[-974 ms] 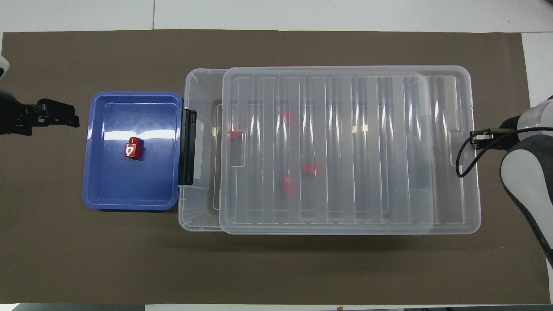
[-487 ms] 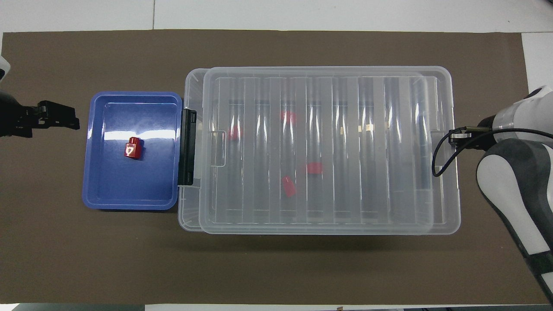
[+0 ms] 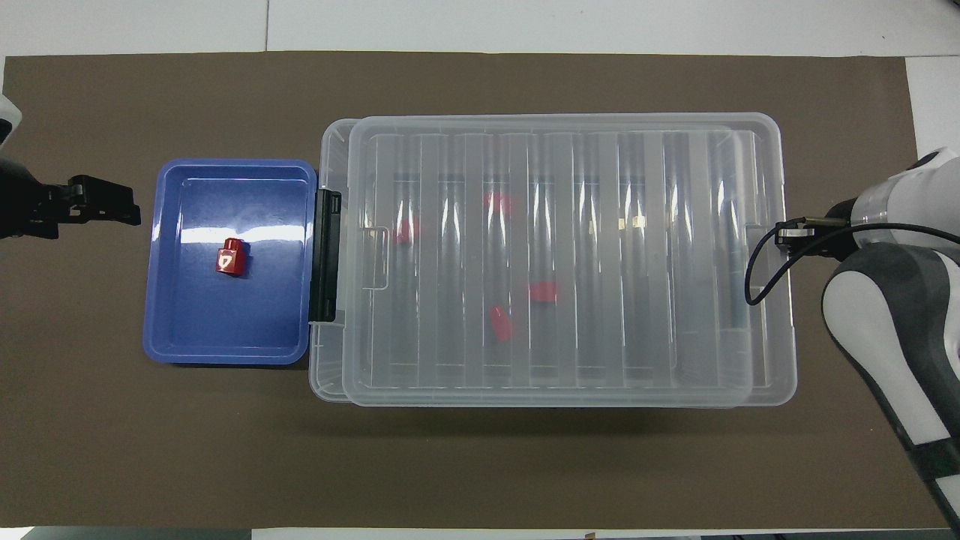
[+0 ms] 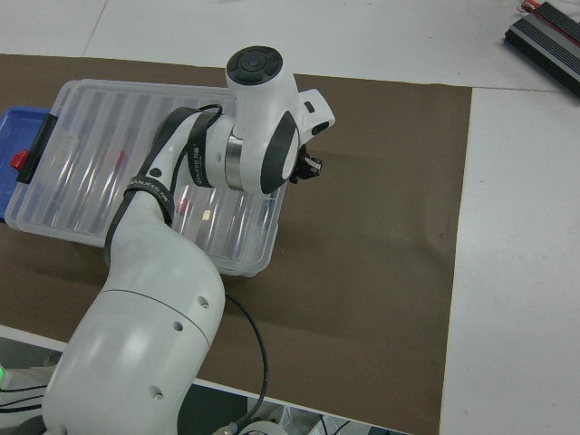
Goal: Place red block in blue tray from box
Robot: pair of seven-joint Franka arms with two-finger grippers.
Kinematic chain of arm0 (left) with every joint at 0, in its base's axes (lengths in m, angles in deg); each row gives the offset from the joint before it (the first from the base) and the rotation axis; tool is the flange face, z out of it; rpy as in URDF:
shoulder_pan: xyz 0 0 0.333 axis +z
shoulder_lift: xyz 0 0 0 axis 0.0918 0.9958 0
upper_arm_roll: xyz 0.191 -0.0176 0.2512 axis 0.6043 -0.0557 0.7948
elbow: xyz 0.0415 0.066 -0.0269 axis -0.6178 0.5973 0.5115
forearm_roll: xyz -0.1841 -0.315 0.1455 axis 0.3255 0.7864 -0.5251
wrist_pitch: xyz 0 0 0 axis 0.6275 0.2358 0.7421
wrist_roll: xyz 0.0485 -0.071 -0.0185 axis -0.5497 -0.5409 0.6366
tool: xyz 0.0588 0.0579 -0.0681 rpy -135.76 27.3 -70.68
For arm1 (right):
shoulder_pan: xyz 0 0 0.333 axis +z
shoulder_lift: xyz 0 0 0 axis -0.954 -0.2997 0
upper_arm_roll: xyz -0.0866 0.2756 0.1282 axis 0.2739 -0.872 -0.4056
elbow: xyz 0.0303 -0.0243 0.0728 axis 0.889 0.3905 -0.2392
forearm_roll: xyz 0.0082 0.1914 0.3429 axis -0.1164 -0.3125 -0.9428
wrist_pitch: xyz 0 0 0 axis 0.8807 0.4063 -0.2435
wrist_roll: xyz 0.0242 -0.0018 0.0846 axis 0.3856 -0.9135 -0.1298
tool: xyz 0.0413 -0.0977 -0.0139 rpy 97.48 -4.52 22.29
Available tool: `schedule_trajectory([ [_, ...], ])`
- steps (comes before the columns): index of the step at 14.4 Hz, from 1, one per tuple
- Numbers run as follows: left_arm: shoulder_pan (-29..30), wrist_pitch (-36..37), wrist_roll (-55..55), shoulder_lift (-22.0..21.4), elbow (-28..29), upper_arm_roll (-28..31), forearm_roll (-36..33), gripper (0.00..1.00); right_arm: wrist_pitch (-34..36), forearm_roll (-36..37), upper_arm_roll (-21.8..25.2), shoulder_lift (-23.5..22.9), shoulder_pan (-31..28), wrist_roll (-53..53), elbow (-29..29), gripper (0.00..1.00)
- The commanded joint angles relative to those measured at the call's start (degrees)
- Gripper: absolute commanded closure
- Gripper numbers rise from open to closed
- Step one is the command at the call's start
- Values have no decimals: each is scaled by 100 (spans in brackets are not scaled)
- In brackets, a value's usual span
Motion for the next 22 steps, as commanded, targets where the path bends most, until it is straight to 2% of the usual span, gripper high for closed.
schedule_trajectory([
  [1,70,76,14,-106,34,-28,-32,0,-188,-105,-154,30,71,263,199,100],
  [10,70,85,14,-106,34,-28,-32,0,-5,-105,-225,21,-8,308,51,100],
  [14,69,76,14,-106,34,-28,-32,0,1320,-105,-207,-58,-87,246,-1046,100],
  [18,70,76,22,-106,26,-28,-32,0,2637,-96,-128,21,-201,307,-1889,100],
  [20,61,76,22,-106,34,-28,-32,0,3088,-88,-128,-6,-350,307,-2182,100],
  [21,61,76,22,-106,34,-28,-32,0,3247,-88,-137,-14,-464,290,-2217,76],
  [22,69,76,22,-106,34,-28,-32,0,3361,-114,-119,3,-526,237,-2270,1],
])
